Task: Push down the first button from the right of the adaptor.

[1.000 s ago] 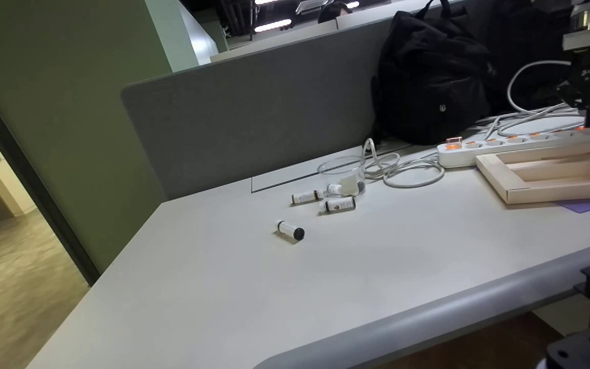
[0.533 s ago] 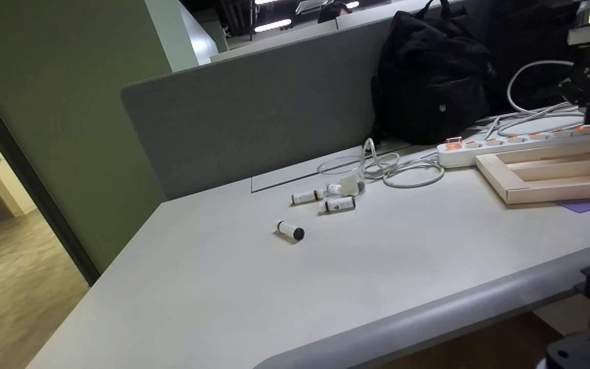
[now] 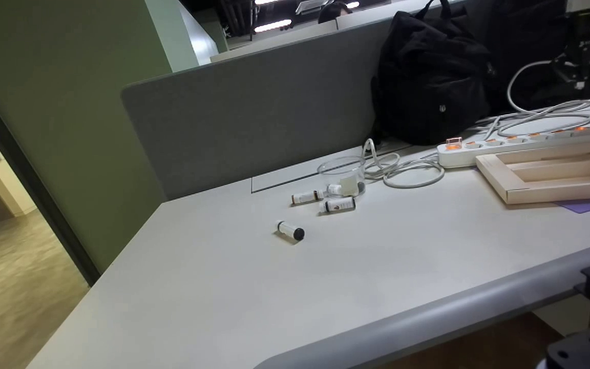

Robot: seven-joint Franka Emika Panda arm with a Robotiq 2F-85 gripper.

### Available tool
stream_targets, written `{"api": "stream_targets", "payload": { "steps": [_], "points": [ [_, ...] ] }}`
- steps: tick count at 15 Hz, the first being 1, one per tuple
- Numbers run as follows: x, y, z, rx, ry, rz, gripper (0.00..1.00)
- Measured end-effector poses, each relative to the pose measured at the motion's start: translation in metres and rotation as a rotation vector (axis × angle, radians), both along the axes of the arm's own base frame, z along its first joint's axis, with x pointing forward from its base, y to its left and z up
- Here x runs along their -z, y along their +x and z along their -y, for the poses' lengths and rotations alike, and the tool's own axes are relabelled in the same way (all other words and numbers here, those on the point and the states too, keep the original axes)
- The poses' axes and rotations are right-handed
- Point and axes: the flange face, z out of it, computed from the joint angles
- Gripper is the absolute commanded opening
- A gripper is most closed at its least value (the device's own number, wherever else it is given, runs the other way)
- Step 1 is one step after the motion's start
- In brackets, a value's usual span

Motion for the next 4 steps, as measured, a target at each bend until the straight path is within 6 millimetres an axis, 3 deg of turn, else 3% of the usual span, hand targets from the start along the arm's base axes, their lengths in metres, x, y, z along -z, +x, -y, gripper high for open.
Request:
{"api": "stream_targets", "payload": {
  "steps": [1, 2, 4],
  "points": [
    [-0.011, 0.000, -0.002, -0.035, -0.003, -0.019, 0.33],
    [-0.024, 0.000, -0.005, -0.070, -0.012, -0.034, 0.15],
    [-0.044, 0.000, -0.009, -0.114, -0.024, -0.051, 0.29]
  ]
}}
